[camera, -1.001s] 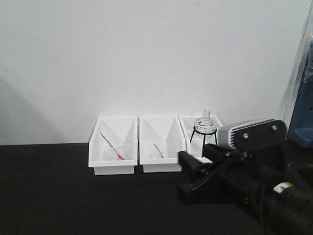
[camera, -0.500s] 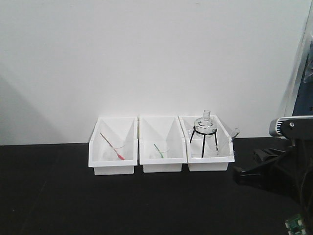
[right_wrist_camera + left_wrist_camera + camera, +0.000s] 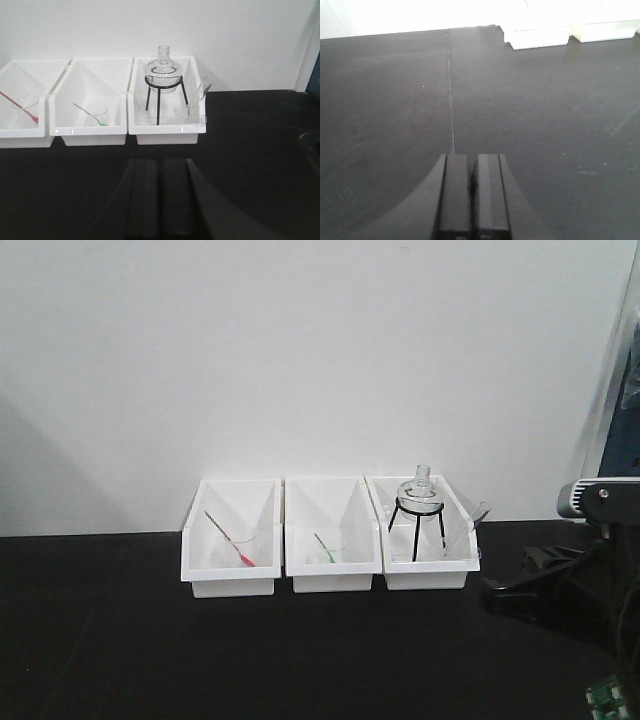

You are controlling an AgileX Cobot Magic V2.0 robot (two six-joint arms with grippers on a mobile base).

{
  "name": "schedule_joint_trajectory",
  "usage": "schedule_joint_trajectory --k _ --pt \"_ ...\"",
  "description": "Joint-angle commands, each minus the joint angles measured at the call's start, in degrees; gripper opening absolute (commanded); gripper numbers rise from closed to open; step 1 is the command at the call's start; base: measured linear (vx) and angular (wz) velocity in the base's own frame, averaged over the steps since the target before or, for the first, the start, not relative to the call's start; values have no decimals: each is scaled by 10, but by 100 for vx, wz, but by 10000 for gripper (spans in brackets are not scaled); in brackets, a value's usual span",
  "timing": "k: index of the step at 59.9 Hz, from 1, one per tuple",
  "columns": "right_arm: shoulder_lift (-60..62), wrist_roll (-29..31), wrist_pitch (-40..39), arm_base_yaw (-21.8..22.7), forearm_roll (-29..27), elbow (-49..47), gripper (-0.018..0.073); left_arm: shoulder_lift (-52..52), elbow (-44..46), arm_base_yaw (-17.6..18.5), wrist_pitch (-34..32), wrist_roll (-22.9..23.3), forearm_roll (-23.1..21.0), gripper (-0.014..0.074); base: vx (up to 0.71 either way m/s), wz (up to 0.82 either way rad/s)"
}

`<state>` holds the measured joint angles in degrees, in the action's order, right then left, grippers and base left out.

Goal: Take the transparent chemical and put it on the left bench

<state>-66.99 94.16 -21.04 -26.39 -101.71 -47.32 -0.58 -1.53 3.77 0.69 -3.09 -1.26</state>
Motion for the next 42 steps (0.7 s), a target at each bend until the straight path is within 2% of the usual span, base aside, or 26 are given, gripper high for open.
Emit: schedule_joint_trajectory --k 1,8,10,13,16,24,28,32,35,38,42 --pt "14 -2 41 2 23 -20 -8 -11 -9 1 -45 4 0 -3 0 0" --pt "7 -9 77 2 115 -20 -8 -11 -9 1 -45 4 0 -3 0 0" --pt "7 -30 77 2 156 -20 -8 -11 -9 1 -45 4 0 -3 0 0" --pt "7 -93 76 2 239 -20 -8 -11 -9 1 -45 4 0 -3 0 0" --pt "7 -202 72 2 354 -20 -8 -11 -9 1 -45 4 0 -3 0 0" --pt "13 -620 61 21 766 -20 -8 -11 -9 1 -45 4 0 -3 0 0" --pt "25 -800 100 51 927 -20 -8 -11 -9 1 -45 4 0 -3 0 0" --pt "45 -938 186 89 1035 -17 -8 -11 -9 1 -45 4 0 -3 0 0" --pt "72 -1009 271 120 1096 -8 -8 -11 -9 1 -45 4 0 -3 0 0" --pt "105 -1046 316 141 1142 16 -8 -11 -9 1 -45 4 0 -3 0 0" --pt "160 -1052 318 161 1166 65 -8 -11 -9 1 -45 4 0 -3 0 0"
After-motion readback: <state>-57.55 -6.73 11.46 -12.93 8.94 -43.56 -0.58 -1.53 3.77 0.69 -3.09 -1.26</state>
